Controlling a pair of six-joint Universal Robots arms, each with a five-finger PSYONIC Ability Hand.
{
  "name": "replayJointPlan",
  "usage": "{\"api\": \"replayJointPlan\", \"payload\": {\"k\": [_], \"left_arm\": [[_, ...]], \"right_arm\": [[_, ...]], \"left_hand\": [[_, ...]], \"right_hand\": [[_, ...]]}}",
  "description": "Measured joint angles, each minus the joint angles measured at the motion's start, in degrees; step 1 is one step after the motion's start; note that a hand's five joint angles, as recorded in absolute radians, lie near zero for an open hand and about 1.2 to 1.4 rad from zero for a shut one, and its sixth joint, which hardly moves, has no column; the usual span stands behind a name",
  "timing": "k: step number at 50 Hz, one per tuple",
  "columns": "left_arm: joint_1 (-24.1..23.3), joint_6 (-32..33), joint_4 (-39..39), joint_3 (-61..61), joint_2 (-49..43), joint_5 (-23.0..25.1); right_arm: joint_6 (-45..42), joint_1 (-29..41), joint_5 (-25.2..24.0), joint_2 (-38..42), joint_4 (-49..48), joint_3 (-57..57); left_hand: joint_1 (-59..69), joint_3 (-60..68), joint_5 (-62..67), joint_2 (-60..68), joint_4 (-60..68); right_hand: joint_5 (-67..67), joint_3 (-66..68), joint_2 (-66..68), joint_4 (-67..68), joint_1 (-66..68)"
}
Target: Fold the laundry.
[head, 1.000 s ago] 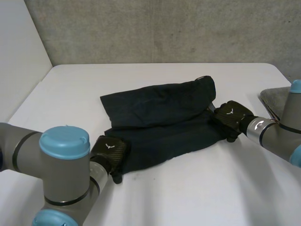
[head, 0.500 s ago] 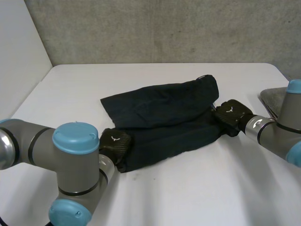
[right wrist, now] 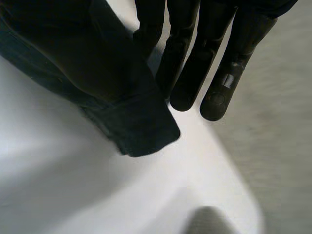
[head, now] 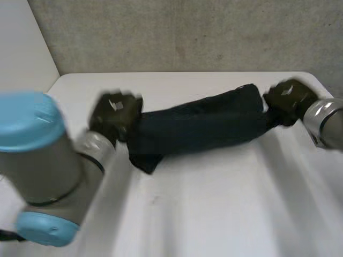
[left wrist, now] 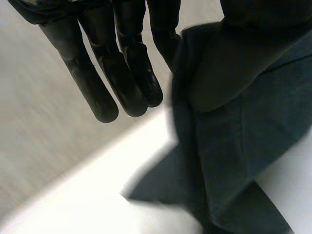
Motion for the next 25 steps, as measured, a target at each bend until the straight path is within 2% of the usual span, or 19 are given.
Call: {"api": "replayJointPlan", "payload": {"k": [3,4,6,12,21,25], "left_arm": [[0.7,1.0,-0.1,0.6,3.7,0.1],[2.0,3.1,-0.1,1.8,9.2,0.2],[3.0,4.8,0.0,3.0,13.0,0.2],[4.7,7.7,-0.1,7.2,19.1,0.2],[4.7,8.0,-0.2,9.1,15.2,0.2],[4.4,8.0,-0.3,9.8,6.6,0.2]], "right_arm": [[0.7,0.0,1.2,-2.5,0.9,-1.4],[2.2,0.1,2.7,-6.1,2.2,-3.7],[4.4,0.0,3.8,-10.0,4.3,-7.0],[8.7,-0.3,4.2,-15.5,12.8,-15.0],[9.2,1.0,4.3,-14.0,17.5,-17.5],[9.0,3.6,5.4,-8.4,17.6,-17.4]], "left_hand": [[0.0,0.0,0.0,0.0,0.0],[0.0,0.0,0.0,0.1,0.2],[0.0,0.0,0.0,0.1,0.2],[0.8,0.2,2.2,0.1,0.2],[0.8,0.3,2.2,0.2,0.3],[0.8,0.3,2.2,0.2,0.3]], "right_hand": [[0.0,0.1,0.0,0.0,0.7],[0.0,0.1,0.0,0.0,1.0],[0.0,0.1,0.0,0.0,1.2],[0.8,0.3,0.6,0.0,2.2],[0.8,0.5,0.6,0.0,2.2],[0.8,0.6,0.6,0.0,2.2]]}}
